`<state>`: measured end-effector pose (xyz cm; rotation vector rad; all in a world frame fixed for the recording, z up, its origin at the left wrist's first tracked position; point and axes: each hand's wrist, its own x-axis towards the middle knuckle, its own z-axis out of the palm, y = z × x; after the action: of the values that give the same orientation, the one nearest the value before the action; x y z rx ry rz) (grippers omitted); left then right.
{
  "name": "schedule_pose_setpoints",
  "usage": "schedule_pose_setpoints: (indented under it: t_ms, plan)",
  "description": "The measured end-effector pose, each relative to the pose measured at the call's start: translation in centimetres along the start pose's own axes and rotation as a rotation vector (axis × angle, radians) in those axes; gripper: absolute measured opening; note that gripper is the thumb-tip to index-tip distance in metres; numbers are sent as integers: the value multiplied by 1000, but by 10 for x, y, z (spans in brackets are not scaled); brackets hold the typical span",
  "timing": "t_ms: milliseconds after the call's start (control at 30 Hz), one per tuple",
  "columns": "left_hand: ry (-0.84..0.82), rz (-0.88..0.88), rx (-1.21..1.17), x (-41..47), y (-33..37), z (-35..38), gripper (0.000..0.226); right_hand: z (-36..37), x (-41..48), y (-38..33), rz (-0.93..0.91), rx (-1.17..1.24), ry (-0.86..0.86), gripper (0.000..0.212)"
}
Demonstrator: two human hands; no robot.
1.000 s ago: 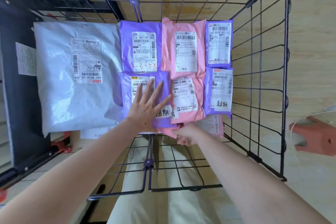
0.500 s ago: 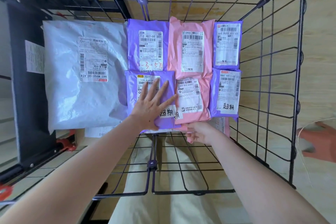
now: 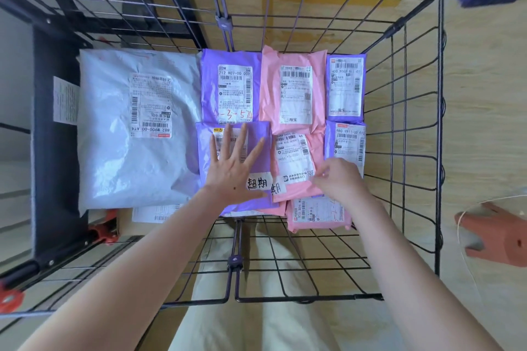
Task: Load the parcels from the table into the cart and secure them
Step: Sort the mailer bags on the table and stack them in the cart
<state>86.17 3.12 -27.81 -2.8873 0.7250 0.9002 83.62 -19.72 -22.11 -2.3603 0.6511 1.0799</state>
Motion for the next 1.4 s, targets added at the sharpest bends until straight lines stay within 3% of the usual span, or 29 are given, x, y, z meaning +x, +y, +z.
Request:
schedule_pose_setpoints:
  t_ms: [33, 100, 400, 600, 733, 967, 1400]
  plan:
    - [-9, -23, -13, -1, 1, 1, 123, 6, 0, -1, -27, -14, 128, 30]
    - [-12, -41, -26, -2, 4, 3, 127, 21, 3, 2, -24, -43, 217, 43]
    - [-34, -22, -49, -1, -1, 8, 126, 81, 11, 13, -33, -91, 135, 14]
    - [-28, -24, -70, -13, -2, -11, 121, 52, -2, 9, -43, -81, 114, 16]
    - [19, -140, -169, -26, -1, -43, 97, 28, -24, 2, -102, -53, 116, 39]
    - [199, -338, -413, -68, 1, -105, 31, -9, -76, -32, -252, 87, 172, 45]
    - [619, -426, -804, -176, 25, -235, 10, -89, -184, -120, -722, 131, 247, 21]
